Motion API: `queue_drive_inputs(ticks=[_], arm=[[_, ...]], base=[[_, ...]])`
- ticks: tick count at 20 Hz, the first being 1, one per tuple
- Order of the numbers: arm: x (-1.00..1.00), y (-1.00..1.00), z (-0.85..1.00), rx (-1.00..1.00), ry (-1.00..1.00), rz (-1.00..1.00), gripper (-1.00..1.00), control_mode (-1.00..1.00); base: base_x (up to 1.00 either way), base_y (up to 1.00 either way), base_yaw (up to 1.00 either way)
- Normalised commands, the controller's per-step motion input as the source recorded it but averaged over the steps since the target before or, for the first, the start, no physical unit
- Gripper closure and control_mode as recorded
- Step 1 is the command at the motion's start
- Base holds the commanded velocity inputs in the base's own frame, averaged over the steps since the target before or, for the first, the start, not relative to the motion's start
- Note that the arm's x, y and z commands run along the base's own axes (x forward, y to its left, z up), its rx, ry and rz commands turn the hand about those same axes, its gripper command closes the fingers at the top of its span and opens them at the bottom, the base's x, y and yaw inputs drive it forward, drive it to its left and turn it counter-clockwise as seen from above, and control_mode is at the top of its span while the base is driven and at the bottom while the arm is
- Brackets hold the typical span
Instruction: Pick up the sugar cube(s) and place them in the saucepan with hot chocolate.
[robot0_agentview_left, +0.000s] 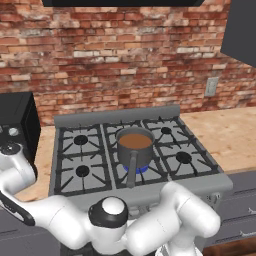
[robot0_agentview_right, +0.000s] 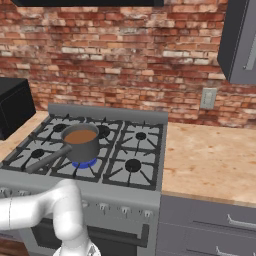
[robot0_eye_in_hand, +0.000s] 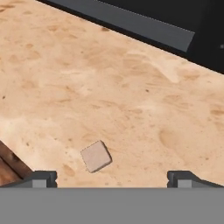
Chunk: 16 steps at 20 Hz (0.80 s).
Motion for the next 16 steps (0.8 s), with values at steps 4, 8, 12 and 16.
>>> queue_drive_inputs(ticks=[4,8,12,16], arm=[[0.0,0.08,0.0,0.0,0.0,0.0,-1.0,-1.0],[0.0,0.08,-0.02,0.0,0.09,0.0,-1.0,-1.0],[0.0,0.07,-0.03,0.0,0.14,0.0,-1.0,-1.0],[0.0,0.04,-0.01,0.0,0.11,0.0,-1.0,-1.0]], base=[[0.0,0.0,0.0],[0.0,0.0,0.0],[0.0,0.0,0.0],[0.0,0.0,0.0]])
